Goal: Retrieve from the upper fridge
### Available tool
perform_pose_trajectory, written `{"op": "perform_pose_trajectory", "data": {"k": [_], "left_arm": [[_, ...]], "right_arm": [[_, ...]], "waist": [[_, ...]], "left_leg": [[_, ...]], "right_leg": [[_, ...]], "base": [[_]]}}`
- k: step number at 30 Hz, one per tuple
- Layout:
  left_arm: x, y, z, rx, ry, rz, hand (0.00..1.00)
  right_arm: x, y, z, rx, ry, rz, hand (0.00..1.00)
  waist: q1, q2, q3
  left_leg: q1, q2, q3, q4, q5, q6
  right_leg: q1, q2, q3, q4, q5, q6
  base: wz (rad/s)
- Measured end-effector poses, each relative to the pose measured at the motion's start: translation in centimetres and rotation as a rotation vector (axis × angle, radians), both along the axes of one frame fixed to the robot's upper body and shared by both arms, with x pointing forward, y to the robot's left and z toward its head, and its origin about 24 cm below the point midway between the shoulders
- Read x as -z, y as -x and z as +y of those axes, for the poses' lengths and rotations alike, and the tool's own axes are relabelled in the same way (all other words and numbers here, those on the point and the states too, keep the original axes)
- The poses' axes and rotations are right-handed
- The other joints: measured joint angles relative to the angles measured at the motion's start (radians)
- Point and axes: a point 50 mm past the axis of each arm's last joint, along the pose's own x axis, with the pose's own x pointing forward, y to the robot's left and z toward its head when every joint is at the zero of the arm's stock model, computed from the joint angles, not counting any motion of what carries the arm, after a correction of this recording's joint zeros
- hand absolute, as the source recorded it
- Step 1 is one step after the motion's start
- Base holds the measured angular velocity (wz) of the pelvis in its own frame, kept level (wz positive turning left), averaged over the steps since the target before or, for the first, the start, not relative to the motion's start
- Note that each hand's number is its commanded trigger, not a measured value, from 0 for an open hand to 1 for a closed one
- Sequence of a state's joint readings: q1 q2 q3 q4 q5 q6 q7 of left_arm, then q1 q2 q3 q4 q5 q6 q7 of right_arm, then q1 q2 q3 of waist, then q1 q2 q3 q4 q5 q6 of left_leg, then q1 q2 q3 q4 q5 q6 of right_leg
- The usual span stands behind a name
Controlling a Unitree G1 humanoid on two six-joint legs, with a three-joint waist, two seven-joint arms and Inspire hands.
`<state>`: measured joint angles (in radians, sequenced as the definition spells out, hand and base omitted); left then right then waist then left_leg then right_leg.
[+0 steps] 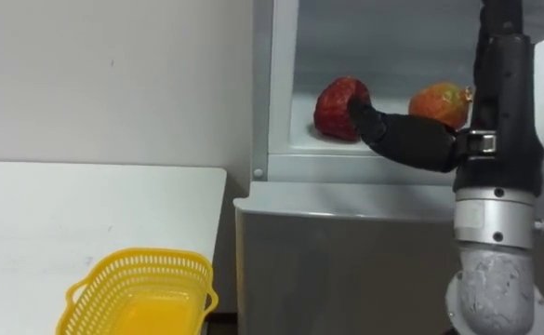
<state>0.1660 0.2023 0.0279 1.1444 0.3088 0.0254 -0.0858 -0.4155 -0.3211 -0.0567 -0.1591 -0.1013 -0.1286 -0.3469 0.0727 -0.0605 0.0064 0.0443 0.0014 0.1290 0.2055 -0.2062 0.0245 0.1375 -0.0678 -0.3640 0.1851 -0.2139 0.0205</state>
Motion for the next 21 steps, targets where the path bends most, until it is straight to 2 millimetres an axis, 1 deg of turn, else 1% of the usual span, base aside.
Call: {"op": "perform_pose_trajectory", "data": {"k": [4, 8, 10, 14, 17, 21], "left_arm": [[0.0, 0.1, 0.0, 0.002, 0.008, 0.003, 0.0], [0.0, 0.3, 0.0, -0.001, 0.008, 0.013, 0.0], [0.0, 0.2, 0.1, -0.002, 0.006, 0.015, 0.0], [0.0, 0.2, 0.1, -0.002, 0.007, 0.016, 0.0], [0.0, 0.1, 0.1, -0.002, 0.007, 0.014, 0.0], [-0.1, -0.2, 0.1, 0.0, 0.004, 0.003, 0.0]], "right_arm": [[0.0, -1.0, 1.0, -0.044, 0.032, 0.036, 0.0], [-0.1, -1.4, 2.0, -0.09, 0.064, 0.055, 0.0], [-0.2, -1.5, 2.2, -0.099, 0.075, 0.059, 0.0], [0.2, -1.9, 2.0, -0.088, 0.079, 0.093, 0.0], [0.8, -2.3, 1.7, -0.083, 0.064, 0.13, 0.0], [1.1, -2.6, 1.3, -0.07, 0.064, 0.153, 0.0]], "waist": [[0.011, 0.004, -0.0008], [0.017, 0.003, -0.0015], [0.02, 0.001, -0.0025], [0.024, -0.003, -0.0039], [0.029, -0.004, -0.0032], [0.04, -0.008, -0.002]], "left_leg": [[0.001, 0.0, -0.004, 0.001, 0.0, 0.0], [0.0, -0.001, -0.009, 0.001, 0.0, 0.0], [-0.001, -0.002, -0.015, 0.001, 0.0, 0.0], [0.0, -0.007, -0.032, 0.005, 0.001, 0.001], [-0.001, -0.008, -0.034, 0.008, 0.001, 0.001], [-0.007, -0.009, -0.036, 0.01, 0.001, 0.002]], "right_leg": [[0.003, 0.001, 0.001, 0.0, 0.0, 0.0], [0.003, 0.0, -0.004, 0.0, 0.0, 0.0], [0.005, 0.0, -0.008, 0.0, 0.0, 0.0], [0.008, -0.002, -0.013, -0.001, 0.0, 0.0], [0.007, -0.004, -0.013, -0.001, 0.0, 0.0], [0.007, -0.005, -0.024, -0.001, 0.0, 0.0]], "base": [[0.02], [0.04], [0.08], [0.1], [0.02], [0.01]]}}
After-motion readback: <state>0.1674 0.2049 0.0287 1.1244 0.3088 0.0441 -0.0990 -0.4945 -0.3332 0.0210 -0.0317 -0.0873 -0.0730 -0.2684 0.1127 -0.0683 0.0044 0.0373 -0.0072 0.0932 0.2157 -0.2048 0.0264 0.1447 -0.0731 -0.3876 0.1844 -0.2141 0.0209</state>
